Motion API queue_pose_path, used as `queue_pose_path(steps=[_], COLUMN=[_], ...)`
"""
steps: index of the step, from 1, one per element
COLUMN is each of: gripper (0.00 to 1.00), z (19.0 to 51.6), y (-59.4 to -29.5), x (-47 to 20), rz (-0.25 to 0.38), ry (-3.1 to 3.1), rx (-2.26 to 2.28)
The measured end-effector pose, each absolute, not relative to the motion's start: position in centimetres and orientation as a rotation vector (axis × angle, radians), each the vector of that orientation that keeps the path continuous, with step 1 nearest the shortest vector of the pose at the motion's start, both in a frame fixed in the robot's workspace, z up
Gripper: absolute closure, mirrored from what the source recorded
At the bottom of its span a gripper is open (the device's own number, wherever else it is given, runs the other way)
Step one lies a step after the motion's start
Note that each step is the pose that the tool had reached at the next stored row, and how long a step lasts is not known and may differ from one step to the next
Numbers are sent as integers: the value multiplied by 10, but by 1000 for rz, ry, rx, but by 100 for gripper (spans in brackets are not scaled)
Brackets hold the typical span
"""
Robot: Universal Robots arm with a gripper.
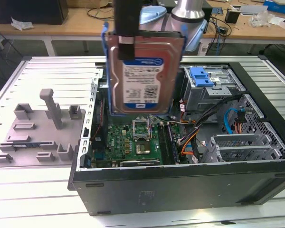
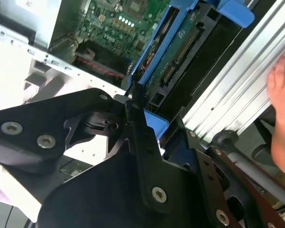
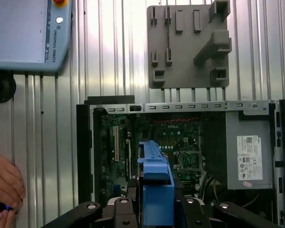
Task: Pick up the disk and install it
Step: 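Pick up the disk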
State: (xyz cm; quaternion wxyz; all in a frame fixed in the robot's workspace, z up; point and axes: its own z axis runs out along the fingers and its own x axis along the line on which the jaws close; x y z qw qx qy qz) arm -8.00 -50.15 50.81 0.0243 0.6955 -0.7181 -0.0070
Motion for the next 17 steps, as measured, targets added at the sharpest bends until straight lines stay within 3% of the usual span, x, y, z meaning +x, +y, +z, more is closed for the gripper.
queue_pose_path(steps=[17], gripper=[64], z=[508], y=[-524], x=[14], rz=[-24], ry=[-2217], rx=[2159])
